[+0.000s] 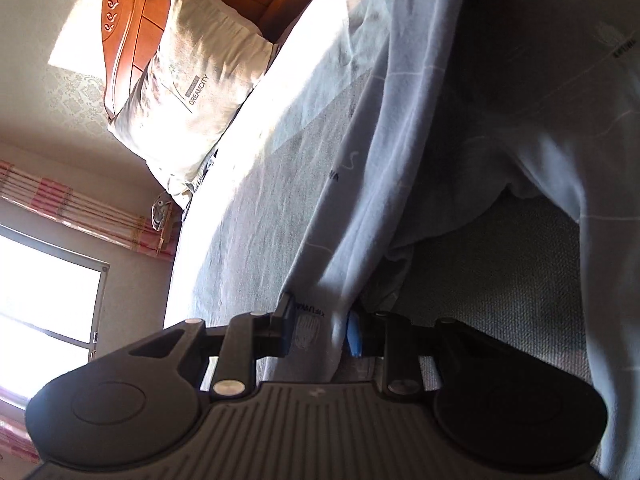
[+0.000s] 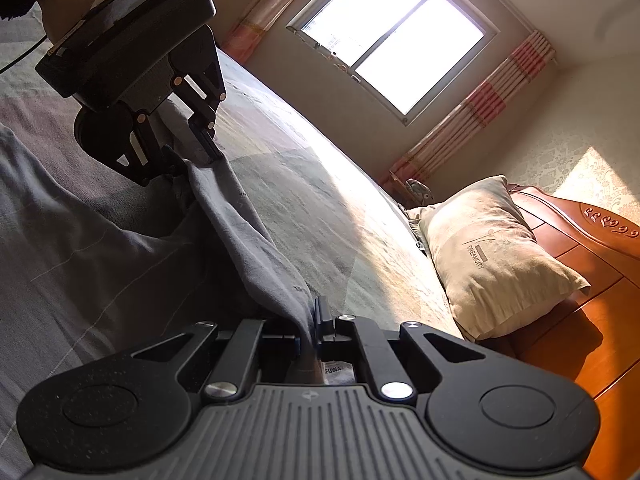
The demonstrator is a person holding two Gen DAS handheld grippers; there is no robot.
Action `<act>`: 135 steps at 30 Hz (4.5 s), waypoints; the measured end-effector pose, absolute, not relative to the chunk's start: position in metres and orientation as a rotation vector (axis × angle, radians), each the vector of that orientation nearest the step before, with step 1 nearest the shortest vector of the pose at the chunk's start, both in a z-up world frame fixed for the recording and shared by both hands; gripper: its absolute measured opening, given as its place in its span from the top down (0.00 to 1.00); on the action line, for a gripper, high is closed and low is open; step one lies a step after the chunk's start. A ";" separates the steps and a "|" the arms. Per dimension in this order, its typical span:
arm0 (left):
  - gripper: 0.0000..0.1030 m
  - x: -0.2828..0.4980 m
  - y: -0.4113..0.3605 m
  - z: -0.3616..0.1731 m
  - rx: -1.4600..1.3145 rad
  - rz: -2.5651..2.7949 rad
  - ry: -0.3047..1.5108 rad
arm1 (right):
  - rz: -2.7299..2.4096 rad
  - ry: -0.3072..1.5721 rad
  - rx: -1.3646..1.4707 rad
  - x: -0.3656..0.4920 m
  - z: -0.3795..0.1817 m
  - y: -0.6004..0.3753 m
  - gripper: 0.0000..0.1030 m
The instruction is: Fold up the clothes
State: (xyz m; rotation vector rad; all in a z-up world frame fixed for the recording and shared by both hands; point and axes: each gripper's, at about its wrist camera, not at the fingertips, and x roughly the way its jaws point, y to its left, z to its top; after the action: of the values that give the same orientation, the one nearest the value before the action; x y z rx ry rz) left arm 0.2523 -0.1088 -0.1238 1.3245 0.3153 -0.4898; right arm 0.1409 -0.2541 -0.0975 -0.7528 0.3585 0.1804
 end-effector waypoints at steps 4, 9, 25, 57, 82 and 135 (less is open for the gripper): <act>0.73 0.251 -0.110 -0.140 1.450 -0.478 0.288 | 0.184 0.361 -0.754 0.142 -0.098 -0.254 0.94; 0.87 0.246 -0.120 -0.165 1.541 -0.463 0.244 | 0.190 0.363 -0.760 0.143 -0.099 -0.253 0.93; 0.99 0.206 -0.110 -0.121 1.477 -0.434 0.251 | 0.224 0.357 -0.760 0.139 -0.094 -0.260 0.93; 0.99 0.054 -0.138 -0.108 1.470 -0.743 0.246 | 0.356 0.390 -1.263 0.073 -0.122 -0.347 0.94; 0.98 0.051 -0.133 -0.115 1.345 -0.736 0.353 | 0.301 0.865 1.039 0.117 -0.147 -0.468 0.42; 0.80 0.059 -0.052 -0.089 0.288 -0.508 0.881 | 0.361 0.722 0.043 0.073 -0.116 -0.288 0.44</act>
State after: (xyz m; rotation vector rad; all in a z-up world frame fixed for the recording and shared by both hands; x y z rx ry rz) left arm 0.0594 -0.0516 -0.0885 0.2876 0.8807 -0.5079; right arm 0.0729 -0.2878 -0.1156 0.0434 0.7215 0.3607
